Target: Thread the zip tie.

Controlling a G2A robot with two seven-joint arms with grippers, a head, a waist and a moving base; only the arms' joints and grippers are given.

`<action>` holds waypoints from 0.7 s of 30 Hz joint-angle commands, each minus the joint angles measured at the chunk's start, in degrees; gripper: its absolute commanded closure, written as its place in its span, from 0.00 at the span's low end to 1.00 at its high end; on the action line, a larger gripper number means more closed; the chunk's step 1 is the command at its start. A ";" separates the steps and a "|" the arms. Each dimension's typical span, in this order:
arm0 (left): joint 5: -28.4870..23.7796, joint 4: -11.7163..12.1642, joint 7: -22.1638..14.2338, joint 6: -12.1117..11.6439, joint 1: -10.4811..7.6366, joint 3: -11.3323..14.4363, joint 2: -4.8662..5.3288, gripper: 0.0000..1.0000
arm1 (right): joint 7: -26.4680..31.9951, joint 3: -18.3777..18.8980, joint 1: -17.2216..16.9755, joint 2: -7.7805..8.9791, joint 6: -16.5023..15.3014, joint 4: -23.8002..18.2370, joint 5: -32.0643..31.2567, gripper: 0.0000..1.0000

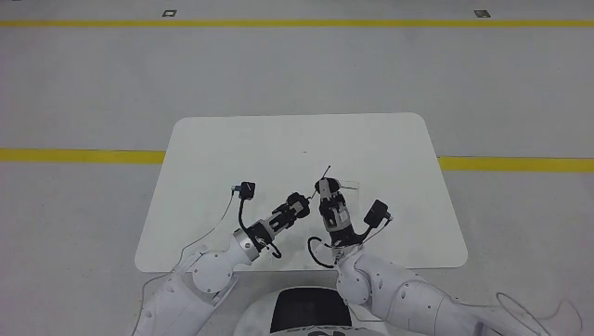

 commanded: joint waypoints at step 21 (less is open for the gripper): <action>0.00 0.00 0.00 0.00 0.00 0.00 0.00 1.00 | 0.62 0.23 0.27 -0.39 0.00 0.60 0.56 1.00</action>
